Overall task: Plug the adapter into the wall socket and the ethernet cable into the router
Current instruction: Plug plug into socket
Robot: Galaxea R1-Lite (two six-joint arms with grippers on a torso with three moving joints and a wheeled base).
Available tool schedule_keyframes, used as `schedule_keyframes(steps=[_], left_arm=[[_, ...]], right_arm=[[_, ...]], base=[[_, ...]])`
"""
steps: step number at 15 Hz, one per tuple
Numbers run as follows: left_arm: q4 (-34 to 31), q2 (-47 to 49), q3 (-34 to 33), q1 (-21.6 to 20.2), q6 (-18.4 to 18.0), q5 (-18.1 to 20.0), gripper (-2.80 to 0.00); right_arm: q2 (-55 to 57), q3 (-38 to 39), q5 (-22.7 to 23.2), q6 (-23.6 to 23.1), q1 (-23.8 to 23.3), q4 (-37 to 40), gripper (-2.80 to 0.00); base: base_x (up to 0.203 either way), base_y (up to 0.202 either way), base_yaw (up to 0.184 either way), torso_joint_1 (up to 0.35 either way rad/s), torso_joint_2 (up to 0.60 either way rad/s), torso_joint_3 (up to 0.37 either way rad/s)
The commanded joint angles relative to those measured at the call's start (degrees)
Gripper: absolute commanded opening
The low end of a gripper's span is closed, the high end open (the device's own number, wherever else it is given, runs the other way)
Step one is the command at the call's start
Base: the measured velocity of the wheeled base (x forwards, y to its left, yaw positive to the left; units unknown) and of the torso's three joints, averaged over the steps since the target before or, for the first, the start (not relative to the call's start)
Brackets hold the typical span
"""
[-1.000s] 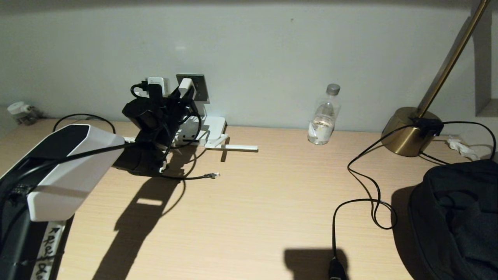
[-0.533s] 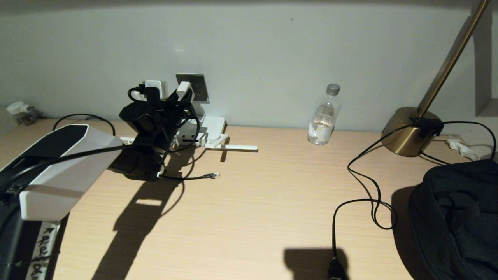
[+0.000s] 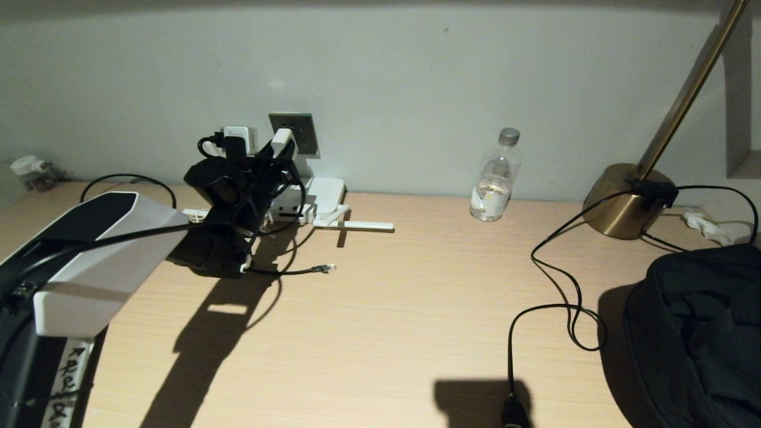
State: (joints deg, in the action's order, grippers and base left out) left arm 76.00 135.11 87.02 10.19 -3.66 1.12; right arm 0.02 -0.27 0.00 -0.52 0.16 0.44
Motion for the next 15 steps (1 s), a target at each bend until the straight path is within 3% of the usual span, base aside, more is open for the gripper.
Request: schedule_keyframes(steps=[1,15], left_arm=[[0.4,0.2,0.1,0.0,0.0,0.1,-2.80],[-1.6,0.8,2.9,0.0,0.0,0.0,-2.80]], right_arm=[[0.0,0.0,0.0,0.0,0.0,0.0,-2.80],[0.0,0.0,0.0,0.0,0.0,0.0,-2.80]], base=[[0.000,0.000,0.000,0.000,0.00,0.000],[0.000,0.000,0.000,0.000,0.00,0.000]])
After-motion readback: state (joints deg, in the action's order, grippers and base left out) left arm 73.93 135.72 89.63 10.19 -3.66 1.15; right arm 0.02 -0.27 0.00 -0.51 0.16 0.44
